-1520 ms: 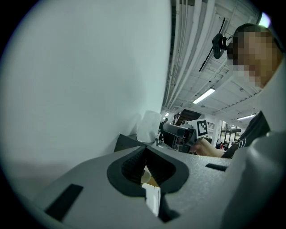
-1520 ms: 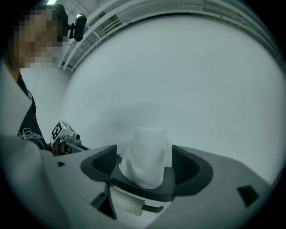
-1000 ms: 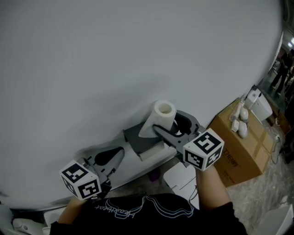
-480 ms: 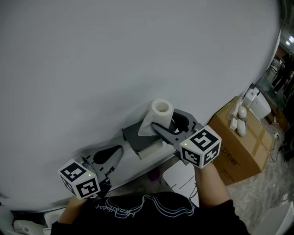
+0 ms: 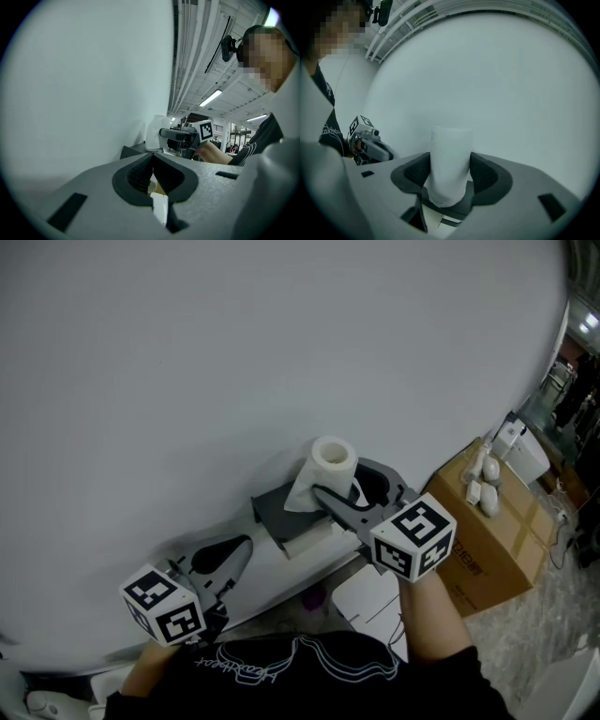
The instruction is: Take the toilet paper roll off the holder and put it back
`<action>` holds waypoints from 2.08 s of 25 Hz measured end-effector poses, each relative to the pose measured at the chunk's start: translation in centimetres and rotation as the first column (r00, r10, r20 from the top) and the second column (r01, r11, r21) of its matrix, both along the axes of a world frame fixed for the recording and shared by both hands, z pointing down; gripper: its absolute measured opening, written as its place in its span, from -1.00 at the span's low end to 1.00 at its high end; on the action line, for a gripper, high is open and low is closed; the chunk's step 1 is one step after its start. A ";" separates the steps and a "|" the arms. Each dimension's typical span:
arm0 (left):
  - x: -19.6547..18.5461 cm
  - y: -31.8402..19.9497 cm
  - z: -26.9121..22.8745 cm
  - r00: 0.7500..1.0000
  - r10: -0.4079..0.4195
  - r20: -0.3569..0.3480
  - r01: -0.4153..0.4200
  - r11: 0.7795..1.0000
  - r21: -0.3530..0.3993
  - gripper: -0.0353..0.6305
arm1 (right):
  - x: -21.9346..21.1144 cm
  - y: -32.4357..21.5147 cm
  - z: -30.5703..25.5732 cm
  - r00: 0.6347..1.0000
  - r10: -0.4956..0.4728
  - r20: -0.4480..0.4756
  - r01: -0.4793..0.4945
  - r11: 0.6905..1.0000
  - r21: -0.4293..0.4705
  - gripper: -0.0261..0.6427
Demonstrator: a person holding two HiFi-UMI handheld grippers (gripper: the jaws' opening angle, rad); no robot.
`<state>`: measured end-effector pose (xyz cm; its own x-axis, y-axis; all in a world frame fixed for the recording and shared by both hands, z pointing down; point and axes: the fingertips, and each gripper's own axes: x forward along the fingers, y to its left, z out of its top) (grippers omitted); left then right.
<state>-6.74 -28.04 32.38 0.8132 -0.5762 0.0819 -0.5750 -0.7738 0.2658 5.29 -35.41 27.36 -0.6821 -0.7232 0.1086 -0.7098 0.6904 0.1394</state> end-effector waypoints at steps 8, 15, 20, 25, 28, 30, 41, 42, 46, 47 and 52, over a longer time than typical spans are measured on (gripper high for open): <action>-1.7 0.5 -1.1 1.000 0.000 -0.029 0.000 1.000 0.014 -0.88 | 0.0 2.6 -2.6 0.998 0.043 0.050 -0.045 0.998 0.041 -0.13; -1.0 2.7 -1.4 0.999 0.010 -0.053 -0.008 0.999 0.031 -0.88 | 2.5 7.2 -4.7 0.990 0.092 0.102 -0.102 0.990 0.101 -0.13; -0.5 3.9 -1.3 0.998 0.021 -0.054 -0.019 0.999 0.032 -0.88 | 3.9 9.8 -4.3 0.986 0.118 0.120 -0.130 0.986 0.100 -0.13; -0.1 4.3 -0.5 0.998 0.018 -0.059 -0.017 1.000 0.019 -0.88 | 5.0 10.9 -2.3 0.980 0.140 0.143 -0.150 0.986 0.065 -0.13; 0.4 4.7 -0.2 0.998 0.022 -0.059 -0.021 1.000 0.014 -0.88 | 5.5 11.4 -0.7 0.976 0.155 0.154 -0.162 0.986 0.031 -0.13; 0.7 5.0 0.0 0.998 0.031 -0.058 -0.030 1.000 0.008 -0.88 | 5.8 11.6 0.3 0.973 0.167 0.156 -0.170 0.985 0.007 -0.13; 1.2 6.2 1.5 0.995 0.039 -0.087 -0.040 0.999 -0.013 -0.88 | 6.2 13.1 7.4 0.959 0.215 0.184 -0.196 0.974 -0.114 -0.13; 1.3 6.4 1.6 0.996 0.041 -0.084 -0.042 0.999 -0.015 -0.88 | 6.2 13.3 7.9 0.958 0.220 0.185 -0.199 0.972 -0.126 -0.13; 1.5 6.8 2.0 0.996 0.049 -0.080 -0.052 0.998 -0.029 -0.88 | 6.0 14.1 9.7 0.956 0.234 0.175 -0.206 0.964 -0.167 -0.13; 1.5 6.9 2.0 0.995 0.050 -0.080 -0.053 0.998 -0.031 -0.88 | 5.8 14.4 10.0 0.958 0.233 0.170 -0.204 0.964 -0.174 -0.13; 1.7 7.3 2.3 0.995 0.054 -0.081 -0.057 0.997 -0.043 -0.88 | 5.6 15.3 11.8 0.960 0.234 0.154 -0.199 0.957 -0.211 -0.13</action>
<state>-5.07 -20.78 34.64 0.8488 -0.5272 0.0400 -0.5070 -0.7902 0.3443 10.86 -20.11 39.17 -0.5322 -0.8328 0.1524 -0.8463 0.5188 -0.1206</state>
